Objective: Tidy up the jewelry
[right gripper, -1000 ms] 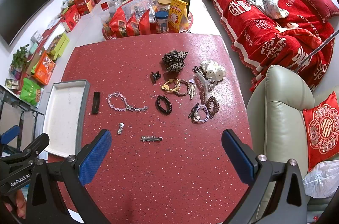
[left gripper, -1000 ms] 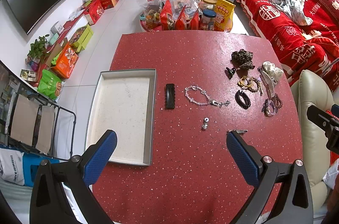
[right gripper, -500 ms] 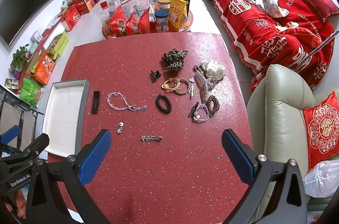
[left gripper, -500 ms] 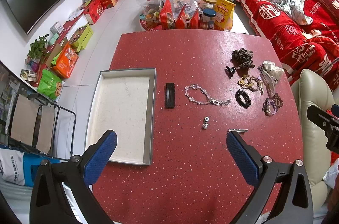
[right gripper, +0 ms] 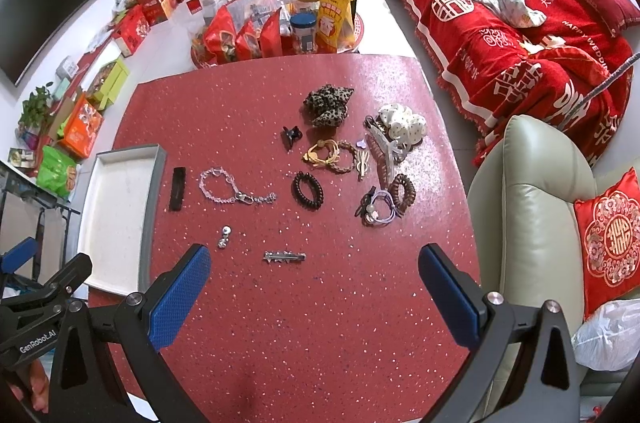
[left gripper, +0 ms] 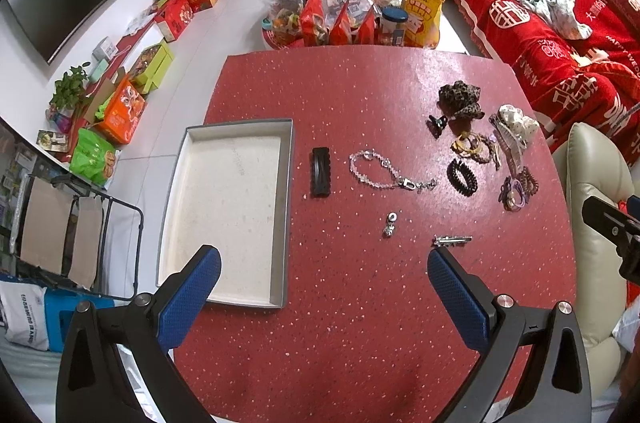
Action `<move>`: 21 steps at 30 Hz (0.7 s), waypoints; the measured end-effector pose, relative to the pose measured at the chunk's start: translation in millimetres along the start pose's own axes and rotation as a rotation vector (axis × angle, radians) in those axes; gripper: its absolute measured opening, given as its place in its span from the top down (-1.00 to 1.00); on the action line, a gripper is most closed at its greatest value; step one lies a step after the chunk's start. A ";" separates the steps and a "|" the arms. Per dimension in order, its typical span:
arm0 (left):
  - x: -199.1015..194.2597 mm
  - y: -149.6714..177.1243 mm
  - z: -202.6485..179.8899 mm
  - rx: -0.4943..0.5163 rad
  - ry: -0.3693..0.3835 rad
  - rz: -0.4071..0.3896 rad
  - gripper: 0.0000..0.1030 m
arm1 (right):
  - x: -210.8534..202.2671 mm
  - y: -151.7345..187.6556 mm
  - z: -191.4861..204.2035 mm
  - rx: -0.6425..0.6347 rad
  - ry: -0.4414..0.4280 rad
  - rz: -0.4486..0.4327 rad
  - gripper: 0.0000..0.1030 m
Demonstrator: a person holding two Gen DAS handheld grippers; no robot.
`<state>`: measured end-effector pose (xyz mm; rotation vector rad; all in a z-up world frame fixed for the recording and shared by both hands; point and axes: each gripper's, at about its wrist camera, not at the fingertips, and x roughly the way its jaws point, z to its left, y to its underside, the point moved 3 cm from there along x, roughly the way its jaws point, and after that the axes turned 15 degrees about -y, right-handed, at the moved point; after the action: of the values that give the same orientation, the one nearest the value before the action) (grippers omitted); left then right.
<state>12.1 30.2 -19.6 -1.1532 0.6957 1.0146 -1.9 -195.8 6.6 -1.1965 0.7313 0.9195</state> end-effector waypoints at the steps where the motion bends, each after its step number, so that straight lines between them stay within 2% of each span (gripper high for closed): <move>1: 2.9 2.0 0.4 0.003 -0.001 0.006 -1.00 | 1.5 2.3 -1.7 0.005 -0.001 0.005 -1.00; 8: 25.0 11.8 -11.7 0.031 0.016 0.050 -1.00 | 18.8 13.1 -18.4 0.044 -0.010 0.051 -1.00; 21: 84.4 28.4 -64.5 0.078 0.058 0.115 -1.00 | 70.6 37.9 -61.2 0.127 -0.033 0.140 -1.00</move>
<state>23.6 -5.5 -123.0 -1.0879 0.8490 1.0442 -3.3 -237.3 -85.4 -1.0265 0.8422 0.9913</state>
